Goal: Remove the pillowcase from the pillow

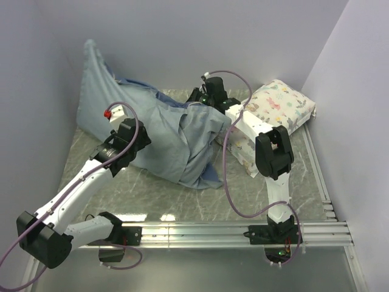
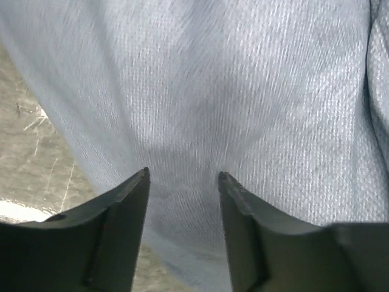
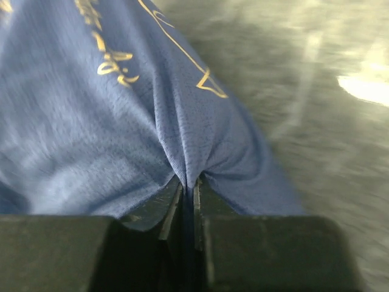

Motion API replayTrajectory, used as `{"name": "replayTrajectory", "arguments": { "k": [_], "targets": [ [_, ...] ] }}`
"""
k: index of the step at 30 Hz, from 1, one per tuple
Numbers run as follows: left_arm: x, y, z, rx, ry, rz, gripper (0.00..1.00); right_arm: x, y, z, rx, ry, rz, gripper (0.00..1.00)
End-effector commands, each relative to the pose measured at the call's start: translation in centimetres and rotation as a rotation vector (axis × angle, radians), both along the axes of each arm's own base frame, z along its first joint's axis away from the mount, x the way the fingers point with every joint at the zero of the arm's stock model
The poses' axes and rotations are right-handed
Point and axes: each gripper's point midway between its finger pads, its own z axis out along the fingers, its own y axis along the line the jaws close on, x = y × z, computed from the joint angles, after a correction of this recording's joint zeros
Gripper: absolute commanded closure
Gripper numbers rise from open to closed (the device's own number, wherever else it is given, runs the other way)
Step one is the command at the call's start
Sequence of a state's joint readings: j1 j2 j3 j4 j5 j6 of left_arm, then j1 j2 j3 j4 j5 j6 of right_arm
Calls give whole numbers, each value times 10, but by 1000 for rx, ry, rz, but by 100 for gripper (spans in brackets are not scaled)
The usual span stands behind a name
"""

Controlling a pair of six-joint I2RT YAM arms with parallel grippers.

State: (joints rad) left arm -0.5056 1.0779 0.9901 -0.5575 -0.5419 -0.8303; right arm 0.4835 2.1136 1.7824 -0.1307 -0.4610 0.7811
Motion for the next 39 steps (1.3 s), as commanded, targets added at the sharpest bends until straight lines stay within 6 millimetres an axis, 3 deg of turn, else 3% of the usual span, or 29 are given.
{"name": "replayTrajectory", "arguments": {
  "k": [1, 3, 5, 9, 15, 21, 25, 28, 29, 34, 37, 39],
  "targets": [
    [13, -11, 30, -49, -76, -19, 46, 3, -24, 40, -123, -136, -43, 86],
    [13, -21, 34, -87, -105, -69, 45, 4, -27, 40, -158, -153, -42, 83],
    [9, -31, 40, -124, -140, -139, 32, 3, -32, 40, -190, -166, -36, 78],
    [0, -49, 48, -155, -158, -270, 17, 8, -48, 46, -282, -209, -78, 56],
    [-19, -84, 58, -184, -187, -522, 8, 7, -67, 95, -319, -311, -139, 33],
    [-33, -109, 49, -140, -161, -651, 5, -3, -89, 142, -321, -381, -220, 27],
    [-33, -125, 46, -84, -145, -682, 4, -29, -106, 165, -286, -424, -258, 27],
    [-31, -136, 34, -11, -100, -673, 4, -52, -120, 158, -268, -431, -277, 27],
    [-32, -145, 41, 5, -111, -683, 4, -59, -123, 153, -265, -434, -280, 27],
    [-18, -159, 35, 103, -80, -646, 4, -101, -158, 110, -296, -416, -346, 28],
    [-10, -175, 46, 113, -112, -655, 3, -122, -179, 89, -318, -405, -392, 28],
    [-7, -185, 48, 117, -121, -664, 3, -131, -187, 83, -313, -406, -410, 28]
  ]
}}
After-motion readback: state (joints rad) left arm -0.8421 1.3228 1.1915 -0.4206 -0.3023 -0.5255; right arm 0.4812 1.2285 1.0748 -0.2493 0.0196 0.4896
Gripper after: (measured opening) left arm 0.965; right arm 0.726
